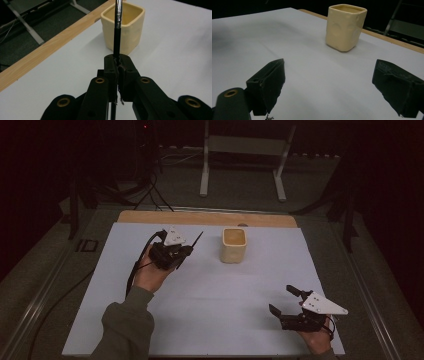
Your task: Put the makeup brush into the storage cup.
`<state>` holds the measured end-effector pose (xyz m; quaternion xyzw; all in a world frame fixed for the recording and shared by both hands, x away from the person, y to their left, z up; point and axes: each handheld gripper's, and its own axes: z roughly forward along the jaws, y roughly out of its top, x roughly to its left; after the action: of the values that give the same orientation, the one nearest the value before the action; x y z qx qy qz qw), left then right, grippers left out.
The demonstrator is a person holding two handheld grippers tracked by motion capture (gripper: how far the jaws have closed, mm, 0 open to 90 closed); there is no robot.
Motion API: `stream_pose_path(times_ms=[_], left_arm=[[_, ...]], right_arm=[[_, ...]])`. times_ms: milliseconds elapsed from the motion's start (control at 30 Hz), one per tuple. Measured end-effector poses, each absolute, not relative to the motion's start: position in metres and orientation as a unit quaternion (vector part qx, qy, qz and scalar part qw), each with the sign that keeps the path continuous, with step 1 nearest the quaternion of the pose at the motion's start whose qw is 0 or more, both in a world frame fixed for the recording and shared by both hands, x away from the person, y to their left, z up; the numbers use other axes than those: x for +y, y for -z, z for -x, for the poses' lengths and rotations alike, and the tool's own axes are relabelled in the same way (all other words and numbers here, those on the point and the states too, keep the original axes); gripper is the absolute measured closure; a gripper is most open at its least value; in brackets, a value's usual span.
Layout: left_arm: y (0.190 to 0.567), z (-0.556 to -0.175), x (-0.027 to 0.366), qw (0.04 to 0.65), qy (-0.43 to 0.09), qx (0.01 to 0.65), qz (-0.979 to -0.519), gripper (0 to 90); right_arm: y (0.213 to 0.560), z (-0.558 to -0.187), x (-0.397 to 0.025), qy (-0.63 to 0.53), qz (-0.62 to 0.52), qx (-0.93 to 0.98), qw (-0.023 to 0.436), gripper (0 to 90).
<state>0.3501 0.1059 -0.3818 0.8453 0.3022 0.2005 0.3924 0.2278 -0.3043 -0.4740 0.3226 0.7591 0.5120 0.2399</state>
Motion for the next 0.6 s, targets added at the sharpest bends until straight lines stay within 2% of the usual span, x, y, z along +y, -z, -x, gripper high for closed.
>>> stream_pose_path(times_ms=[600], left_arm=[[0.3770,-0.3566,0.0989,0.421,-0.203,0.306,-0.829,87.0]], right_arm=[[0.4740,-0.2278,-0.3043,-0.512,-0.322,0.760,0.239,11.1]])
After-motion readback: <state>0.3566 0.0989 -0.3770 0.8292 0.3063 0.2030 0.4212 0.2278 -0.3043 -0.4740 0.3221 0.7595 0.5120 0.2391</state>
